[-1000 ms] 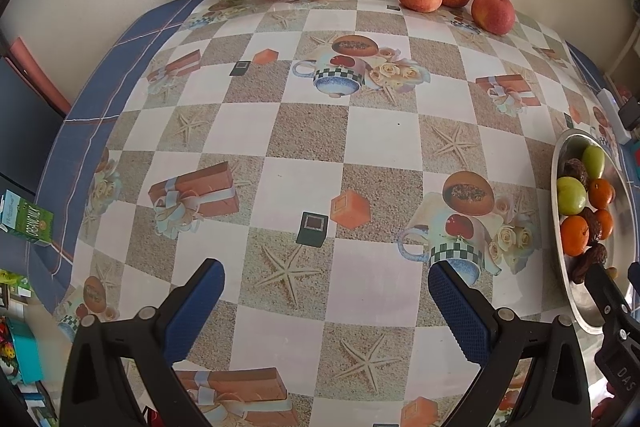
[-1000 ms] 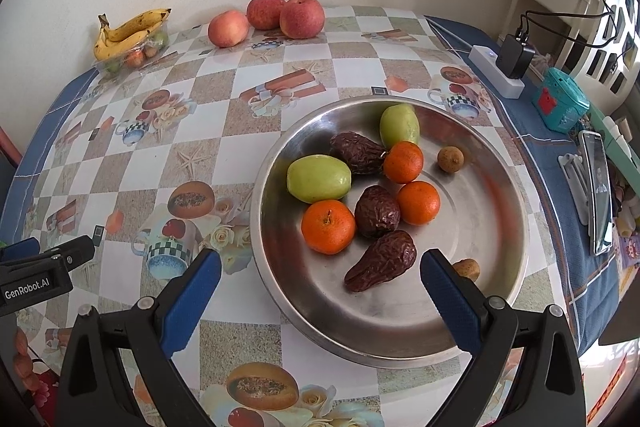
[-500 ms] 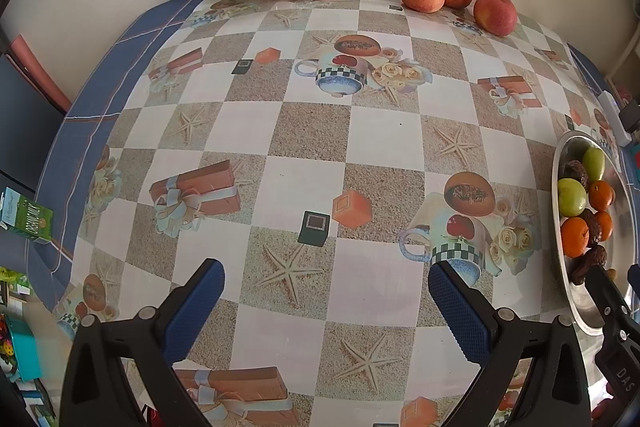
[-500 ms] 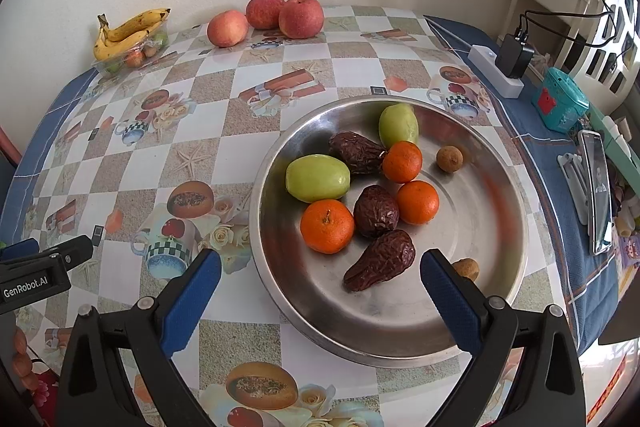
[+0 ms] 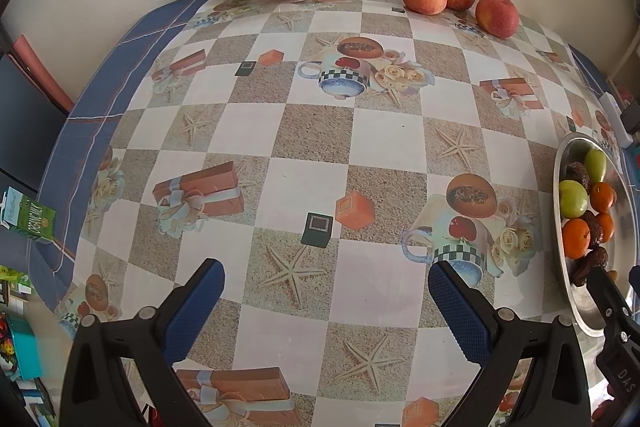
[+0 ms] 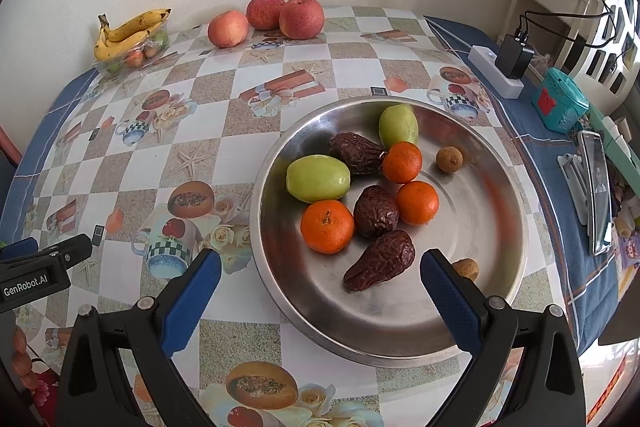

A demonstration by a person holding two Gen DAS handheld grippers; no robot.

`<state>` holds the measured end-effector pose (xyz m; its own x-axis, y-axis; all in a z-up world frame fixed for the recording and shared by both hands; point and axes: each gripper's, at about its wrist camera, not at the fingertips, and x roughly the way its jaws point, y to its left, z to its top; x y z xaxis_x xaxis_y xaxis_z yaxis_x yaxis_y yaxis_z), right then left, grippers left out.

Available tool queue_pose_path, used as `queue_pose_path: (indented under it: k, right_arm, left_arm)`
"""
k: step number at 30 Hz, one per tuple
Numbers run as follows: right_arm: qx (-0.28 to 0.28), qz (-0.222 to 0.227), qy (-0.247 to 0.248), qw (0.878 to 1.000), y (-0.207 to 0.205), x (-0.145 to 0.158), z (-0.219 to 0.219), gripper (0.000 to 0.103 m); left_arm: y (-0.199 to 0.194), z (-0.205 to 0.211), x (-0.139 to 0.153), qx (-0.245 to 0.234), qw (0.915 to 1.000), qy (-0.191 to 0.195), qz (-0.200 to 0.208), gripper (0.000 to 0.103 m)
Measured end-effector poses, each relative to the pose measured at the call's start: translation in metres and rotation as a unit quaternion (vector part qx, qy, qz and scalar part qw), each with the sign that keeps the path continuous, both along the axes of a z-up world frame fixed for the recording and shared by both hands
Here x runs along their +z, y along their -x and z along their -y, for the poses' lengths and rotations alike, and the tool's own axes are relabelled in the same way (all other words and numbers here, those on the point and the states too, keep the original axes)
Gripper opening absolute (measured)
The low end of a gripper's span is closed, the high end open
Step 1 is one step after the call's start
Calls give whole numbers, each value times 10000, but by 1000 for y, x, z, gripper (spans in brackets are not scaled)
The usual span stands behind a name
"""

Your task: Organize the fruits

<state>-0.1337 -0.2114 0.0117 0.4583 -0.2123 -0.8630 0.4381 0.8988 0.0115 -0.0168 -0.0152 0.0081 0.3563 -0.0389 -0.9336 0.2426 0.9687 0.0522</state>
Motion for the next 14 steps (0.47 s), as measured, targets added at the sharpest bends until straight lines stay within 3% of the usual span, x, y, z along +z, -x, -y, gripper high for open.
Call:
queue_pose_path:
  k: [10,14]
  right_arm:
    - [3,-7,3,10000,0,0,0,100]
    - [-3,-1,1,10000,0,-1,0,100]
  left_arm:
    - [1,-1,0,5,10000,-6,11,103]
    - [5,-2,11,-11,9991,91,403,103]
